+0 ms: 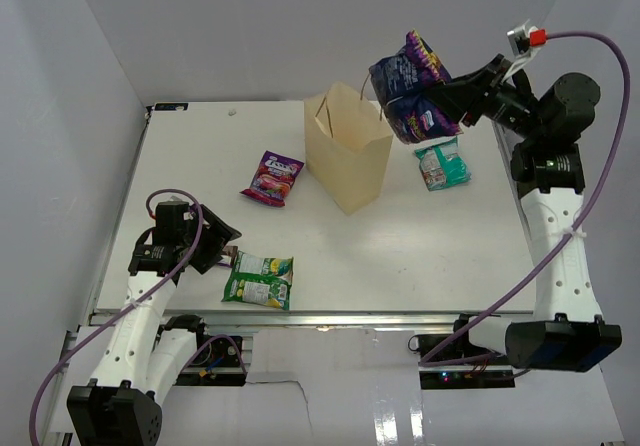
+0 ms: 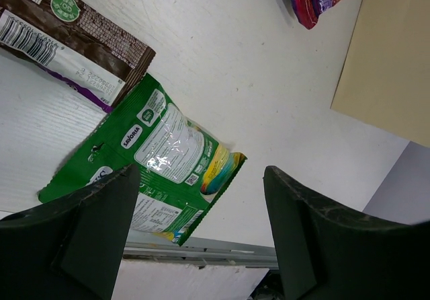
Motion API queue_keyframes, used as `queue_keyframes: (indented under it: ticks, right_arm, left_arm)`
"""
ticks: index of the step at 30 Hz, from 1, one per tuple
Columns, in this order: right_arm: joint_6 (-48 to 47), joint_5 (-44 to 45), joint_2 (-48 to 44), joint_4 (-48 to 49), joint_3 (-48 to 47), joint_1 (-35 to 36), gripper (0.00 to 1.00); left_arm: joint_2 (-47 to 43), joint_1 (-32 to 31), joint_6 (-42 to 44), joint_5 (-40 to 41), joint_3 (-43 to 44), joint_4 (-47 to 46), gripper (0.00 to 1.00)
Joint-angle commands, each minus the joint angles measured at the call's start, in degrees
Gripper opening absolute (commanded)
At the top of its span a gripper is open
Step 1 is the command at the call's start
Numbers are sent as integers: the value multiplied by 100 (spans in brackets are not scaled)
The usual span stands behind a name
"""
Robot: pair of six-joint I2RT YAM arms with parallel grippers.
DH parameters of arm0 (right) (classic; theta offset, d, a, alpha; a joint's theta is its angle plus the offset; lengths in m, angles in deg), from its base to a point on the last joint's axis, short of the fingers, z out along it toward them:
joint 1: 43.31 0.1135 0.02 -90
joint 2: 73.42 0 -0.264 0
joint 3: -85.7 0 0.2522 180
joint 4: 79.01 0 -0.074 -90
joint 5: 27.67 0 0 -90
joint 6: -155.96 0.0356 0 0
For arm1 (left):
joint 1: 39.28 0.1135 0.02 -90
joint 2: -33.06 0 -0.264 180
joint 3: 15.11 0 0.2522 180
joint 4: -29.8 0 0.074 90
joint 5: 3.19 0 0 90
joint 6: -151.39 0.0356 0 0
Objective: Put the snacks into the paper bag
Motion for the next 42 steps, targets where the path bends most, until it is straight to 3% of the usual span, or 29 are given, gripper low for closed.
queue_keyframes:
  ticks: [1, 8, 13, 20, 24, 32, 33, 34, 37, 38, 40, 42]
  right_arm:
    - [677, -61, 263, 1457, -880, 359, 8]
    - [1196, 193, 1379, 1599, -2312, 1001, 8]
    - [995, 483, 1907, 1440, -2658, 1213, 8]
    - [502, 668, 2092, 1317, -2333, 1213, 8]
    - [151, 756, 1995, 1203, -1693, 1248, 8]
    - [-701, 1230, 1714, 772, -522, 1512, 9]
    - [-755, 1248, 1705, 755, -417, 1538, 12]
    - [-895, 1301, 1679, 694, -364, 1556, 24]
    - [-1089, 1397, 1644, 527, -276, 1582, 44]
    - [-1176, 1415, 1635, 491, -267, 1591, 57]
    - [-1300, 1416, 1600, 412, -284, 1591, 71]
    - [-1536, 1372, 1538, 307, -302, 1582, 77]
  left_arm:
    - [-148, 4, 62, -126, 85, -169, 85]
    - [-166, -5, 53, -258, 50, -309, 85]
    - [-139, -5, 27, -293, 50, -362, 85]
    - [-104, -5, 1, -381, -3, -529, 85]
    - [62, -5, 53, -539, 6, -757, 86]
    - [651, -5, 264, -1234, 190, -1847, 91]
    - [739, -5, 238, -1190, 234, -1900, 92]
    - [948, -5, 151, -1086, 339, -1961, 93]
    - [1501, -5, -261, -979, 506, -2197, 96]
    - [1661, -5, -420, -953, 542, -2269, 97]
    - [2221, -5, -693, -909, 638, -2445, 98]
    - [2653, -5, -869, -716, 963, -2445, 98]
